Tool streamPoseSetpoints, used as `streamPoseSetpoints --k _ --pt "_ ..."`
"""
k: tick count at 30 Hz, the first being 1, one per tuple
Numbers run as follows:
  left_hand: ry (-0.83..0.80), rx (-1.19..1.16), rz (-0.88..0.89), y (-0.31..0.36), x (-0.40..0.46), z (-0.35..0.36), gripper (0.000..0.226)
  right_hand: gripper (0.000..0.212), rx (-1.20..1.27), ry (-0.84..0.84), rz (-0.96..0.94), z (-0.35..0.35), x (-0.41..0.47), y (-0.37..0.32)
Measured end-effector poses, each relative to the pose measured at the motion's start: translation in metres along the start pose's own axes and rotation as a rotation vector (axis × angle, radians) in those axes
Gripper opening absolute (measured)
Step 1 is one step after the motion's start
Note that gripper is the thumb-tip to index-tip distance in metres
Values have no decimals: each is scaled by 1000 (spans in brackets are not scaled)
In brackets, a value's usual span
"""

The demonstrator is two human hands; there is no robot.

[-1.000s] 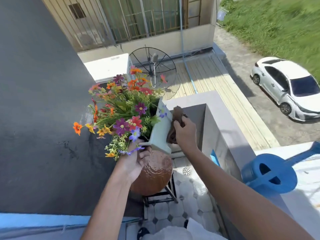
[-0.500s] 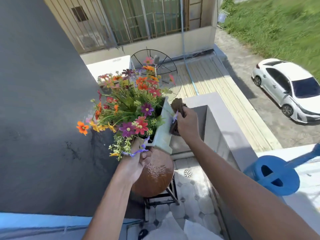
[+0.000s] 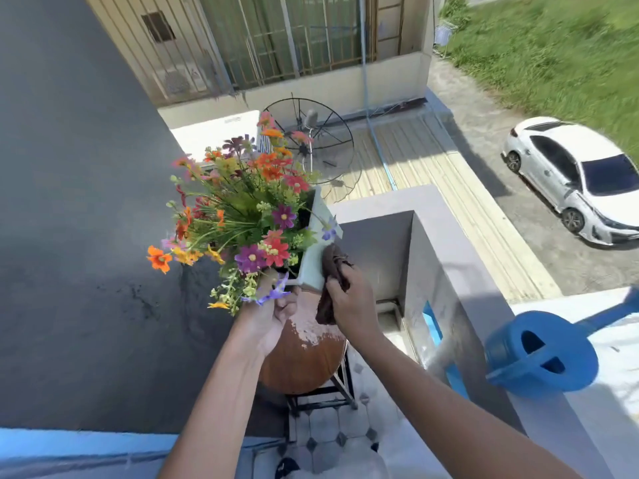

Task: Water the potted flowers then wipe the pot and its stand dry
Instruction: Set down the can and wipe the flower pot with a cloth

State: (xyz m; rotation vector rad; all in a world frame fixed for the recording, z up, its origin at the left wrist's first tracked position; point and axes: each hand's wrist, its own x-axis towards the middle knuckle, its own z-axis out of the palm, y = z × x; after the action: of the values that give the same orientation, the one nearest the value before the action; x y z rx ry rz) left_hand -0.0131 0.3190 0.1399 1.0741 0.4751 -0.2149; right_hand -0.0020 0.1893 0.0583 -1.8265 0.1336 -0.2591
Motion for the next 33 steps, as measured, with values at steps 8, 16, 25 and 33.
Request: streamPoseSetpoints --k 8,16,25,33 --pt "-58 119 44 -6 1 3 33 23 250 79 -95 -4 28 -65" --pt "-80 318 0 6 1 -25 31 27 220 71 -22 -47 83 -70" --pt "-12 643 65 17 15 -58 23 51 -49 -464 188 -75 105 -66" --pt "59 686 36 20 17 -39 35 34 187 -181 342 -53 76 -58"
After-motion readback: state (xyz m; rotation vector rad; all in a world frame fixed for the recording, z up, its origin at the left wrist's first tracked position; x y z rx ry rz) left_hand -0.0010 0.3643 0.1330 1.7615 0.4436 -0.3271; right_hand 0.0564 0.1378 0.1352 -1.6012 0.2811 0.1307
